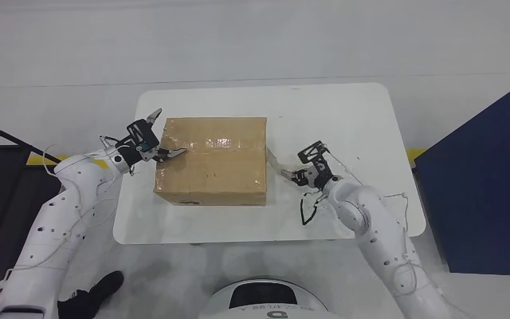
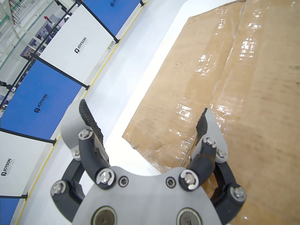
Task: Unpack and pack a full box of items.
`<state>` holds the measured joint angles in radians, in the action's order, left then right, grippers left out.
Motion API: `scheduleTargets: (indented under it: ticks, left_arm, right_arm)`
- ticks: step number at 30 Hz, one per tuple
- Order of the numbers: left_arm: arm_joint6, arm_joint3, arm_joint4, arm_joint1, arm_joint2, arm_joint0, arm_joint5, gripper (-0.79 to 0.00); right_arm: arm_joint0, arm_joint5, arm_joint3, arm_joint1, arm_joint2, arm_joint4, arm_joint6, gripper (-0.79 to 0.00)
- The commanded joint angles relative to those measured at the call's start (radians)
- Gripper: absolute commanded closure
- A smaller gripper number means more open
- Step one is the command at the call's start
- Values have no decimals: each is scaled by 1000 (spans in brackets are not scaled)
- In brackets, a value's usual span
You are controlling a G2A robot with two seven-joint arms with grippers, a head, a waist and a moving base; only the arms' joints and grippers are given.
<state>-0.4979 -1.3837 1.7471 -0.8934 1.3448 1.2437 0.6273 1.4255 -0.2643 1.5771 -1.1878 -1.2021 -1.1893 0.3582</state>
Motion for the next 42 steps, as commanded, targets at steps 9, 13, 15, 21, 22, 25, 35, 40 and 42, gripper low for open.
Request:
scheduleTargets:
  ticks: [9, 13, 15, 21, 22, 25, 35, 40, 42]
  left_arm:
    - [0, 0, 0, 0, 0, 0, 0, -785]
    - [0, 0, 0, 0, 0, 0, 0, -785]
    - [0, 0, 0, 0, 0, 0, 0, -785]
    - [0, 0, 0, 0, 0, 0, 0, -785]
    - [0, 0, 0, 0, 0, 0, 0, -785]
    - [0, 0, 0, 0, 0, 0, 0, -785]
    - [0, 0, 0, 0, 0, 0, 0, -785]
    - [0, 0, 0, 0, 0, 0, 0, -785]
    - [0, 0, 0, 0, 0, 0, 0, -785]
  right_arm:
    - [-94, -22, -91, -24, 87, 75, -1, -785]
    - [-144, -21, -154, -39, 107, 147, -51, -785]
    - [-165, -36, -185, -44, 104, 199, -83, -785]
    - [-186, -52, -221, -51, 82, 282, -177, -785]
    - [-181, -52, -212, -50, 75, 285, -189, -785]
    - [-152, -43, -170, -45, 49, 275, -217, -785]
    - [-4, 107, 84, -28, -14, 148, -230, -785]
    - [39, 229, 179, -30, -1, 62, -207, -785]
    - [40, 304, 212, -37, 29, 28, -175, -785]
